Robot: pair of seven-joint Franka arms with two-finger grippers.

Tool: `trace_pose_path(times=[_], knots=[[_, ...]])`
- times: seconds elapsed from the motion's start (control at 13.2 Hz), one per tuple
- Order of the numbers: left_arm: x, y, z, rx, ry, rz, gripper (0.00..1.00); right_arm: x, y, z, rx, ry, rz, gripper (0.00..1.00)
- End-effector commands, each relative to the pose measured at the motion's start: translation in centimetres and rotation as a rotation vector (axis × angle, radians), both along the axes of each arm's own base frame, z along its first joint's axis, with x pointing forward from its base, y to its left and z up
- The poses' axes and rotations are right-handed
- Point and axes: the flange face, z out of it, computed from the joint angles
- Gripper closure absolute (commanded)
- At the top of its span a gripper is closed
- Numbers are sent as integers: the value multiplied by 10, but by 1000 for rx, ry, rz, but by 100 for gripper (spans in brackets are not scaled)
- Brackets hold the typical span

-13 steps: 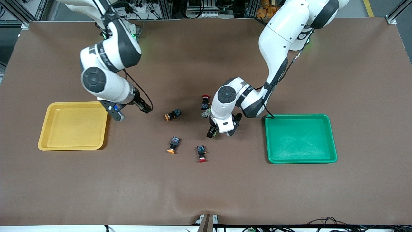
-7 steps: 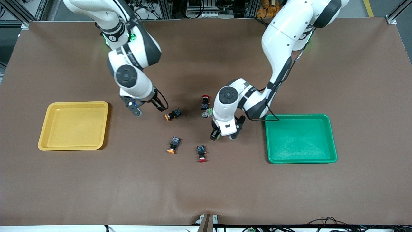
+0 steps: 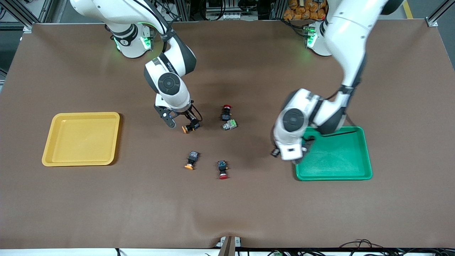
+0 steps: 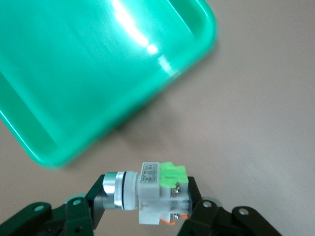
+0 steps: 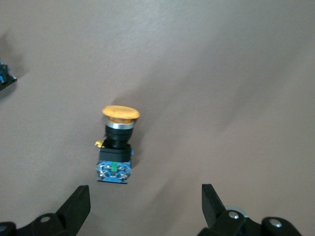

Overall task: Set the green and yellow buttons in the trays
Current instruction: 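Carry the green button to the green tray while the right gripper grasps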

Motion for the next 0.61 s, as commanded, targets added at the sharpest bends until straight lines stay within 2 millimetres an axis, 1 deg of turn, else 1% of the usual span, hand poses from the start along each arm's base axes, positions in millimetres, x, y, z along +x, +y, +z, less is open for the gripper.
trace_pose_path(times=[0.0, 0.08, 0.23, 0.3, 0.38, 0.45, 0.53], knots=[[-6, 65, 20, 18, 23, -82, 100, -7, 20, -19, -13, -55, 6, 0], [-5, 76, 17, 19, 35, -107, 100, -7, 22, -24, -20, -72, 0, 0], [2, 105, 13, 16, 50, -122, 100, -10, 22, -42, -59, -78, 23, 0], [3, 117, 11, 14, 60, -145, 100, -12, 21, -51, -72, -72, 31, 0], [3, 134, 8, 13, 74, -159, 100, -12, 20, -57, -78, -67, 34, 0], [3, 146, 11, 12, 77, -172, 100, -11, 21, -59, -65, -80, 35, 0], [2, 163, 9, 10, 88, -177, 100, -11, 22, -61, -59, -87, 34, 0]])
